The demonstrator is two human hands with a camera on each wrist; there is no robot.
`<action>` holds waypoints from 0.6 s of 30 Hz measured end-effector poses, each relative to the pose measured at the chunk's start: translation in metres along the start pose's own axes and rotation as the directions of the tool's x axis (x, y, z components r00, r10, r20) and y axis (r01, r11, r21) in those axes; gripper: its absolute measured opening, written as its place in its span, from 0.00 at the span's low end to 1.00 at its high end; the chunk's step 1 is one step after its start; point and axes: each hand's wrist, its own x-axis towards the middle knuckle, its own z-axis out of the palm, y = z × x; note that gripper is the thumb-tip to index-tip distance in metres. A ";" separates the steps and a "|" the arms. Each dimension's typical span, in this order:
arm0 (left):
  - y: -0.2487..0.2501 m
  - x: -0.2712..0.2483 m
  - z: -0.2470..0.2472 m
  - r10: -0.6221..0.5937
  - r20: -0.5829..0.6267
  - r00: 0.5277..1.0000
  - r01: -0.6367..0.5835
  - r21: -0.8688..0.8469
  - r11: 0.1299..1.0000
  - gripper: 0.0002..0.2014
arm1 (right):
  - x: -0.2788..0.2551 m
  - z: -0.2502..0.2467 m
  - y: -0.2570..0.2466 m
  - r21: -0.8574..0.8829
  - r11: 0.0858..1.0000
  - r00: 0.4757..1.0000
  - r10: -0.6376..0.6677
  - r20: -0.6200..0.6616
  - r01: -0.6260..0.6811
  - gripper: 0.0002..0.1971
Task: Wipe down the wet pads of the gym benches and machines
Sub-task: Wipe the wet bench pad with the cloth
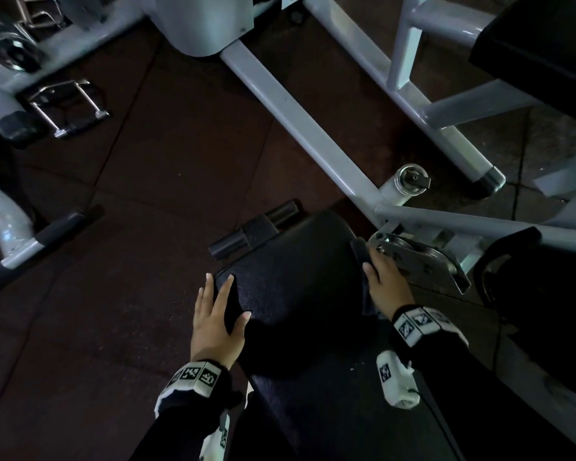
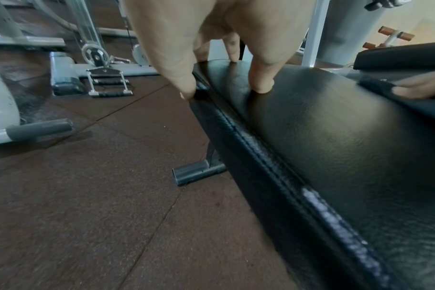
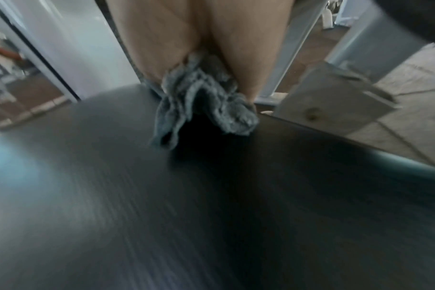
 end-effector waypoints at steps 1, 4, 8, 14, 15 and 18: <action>0.000 0.000 -0.002 -0.004 -0.005 1.000 0.004 -0.004 1.000 0.35 | -0.010 0.000 0.004 0.011 1.000 1.000 0.005 -0.019 -0.004 0.22; 0.001 -0.001 -0.007 -0.028 -0.027 0.999 0.028 -0.036 0.999 0.36 | -0.044 0.000 0.023 0.039 0.995 0.995 0.090 -0.036 -0.089 0.22; 0.001 -0.005 -0.011 -0.078 -0.021 0.997 0.077 -0.070 0.995 0.38 | -0.055 0.003 0.033 -0.014 0.994 0.992 0.110 -0.068 -0.111 0.22; -0.001 -0.006 -0.011 -0.078 -0.014 0.997 0.076 -0.136 0.988 0.38 | 0.015 0.004 -0.036 -0.085 0.994 0.997 0.061 -0.045 -0.065 0.22; -0.002 -0.006 -0.012 -0.080 -0.008 0.997 0.078 -0.141 0.987 0.38 | 0.028 0.006 -0.048 -0.086 0.996 0.998 0.032 -0.056 -0.037 0.22; -0.003 -0.006 -0.013 -0.086 0.022 0.996 0.088 -0.156 0.984 0.39 | 0.048 0.008 -0.079 -0.110 0.994 0.997 -0.023 -0.080 0.014 0.22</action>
